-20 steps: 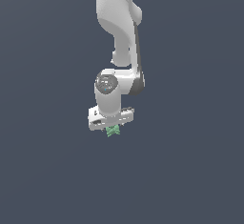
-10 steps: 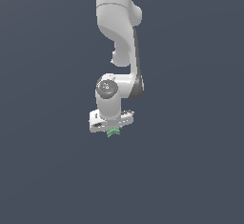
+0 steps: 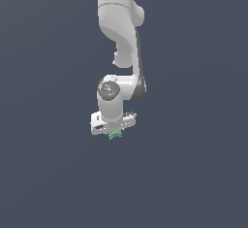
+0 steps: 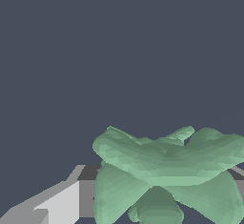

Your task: Pick up the object and move it to a goal position.

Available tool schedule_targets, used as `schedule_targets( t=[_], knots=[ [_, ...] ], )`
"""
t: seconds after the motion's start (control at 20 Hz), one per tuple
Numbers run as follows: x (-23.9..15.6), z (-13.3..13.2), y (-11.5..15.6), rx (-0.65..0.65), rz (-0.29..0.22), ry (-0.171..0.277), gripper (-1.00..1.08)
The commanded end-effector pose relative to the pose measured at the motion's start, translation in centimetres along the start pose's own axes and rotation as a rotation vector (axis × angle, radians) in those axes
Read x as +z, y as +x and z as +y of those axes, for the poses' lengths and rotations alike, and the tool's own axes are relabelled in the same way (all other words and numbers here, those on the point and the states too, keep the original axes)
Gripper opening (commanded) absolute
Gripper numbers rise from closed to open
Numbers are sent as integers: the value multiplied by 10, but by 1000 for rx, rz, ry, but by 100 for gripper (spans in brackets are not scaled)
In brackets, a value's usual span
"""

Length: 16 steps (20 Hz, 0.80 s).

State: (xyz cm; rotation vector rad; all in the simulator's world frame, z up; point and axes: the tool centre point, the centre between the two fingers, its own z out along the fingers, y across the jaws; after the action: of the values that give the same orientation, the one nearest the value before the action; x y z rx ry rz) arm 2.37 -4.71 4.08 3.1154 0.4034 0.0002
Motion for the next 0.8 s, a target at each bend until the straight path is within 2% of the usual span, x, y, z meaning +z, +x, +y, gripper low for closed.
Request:
schedule_targets(
  t=[0.0,0.4,0.75],
  knots=[
    [-1,-2,0,0,0,0,-100],
    [-16,-23,-9,0,0,0,-100],
    [-47,-67,-26,0,0,0,-100]
  ],
)
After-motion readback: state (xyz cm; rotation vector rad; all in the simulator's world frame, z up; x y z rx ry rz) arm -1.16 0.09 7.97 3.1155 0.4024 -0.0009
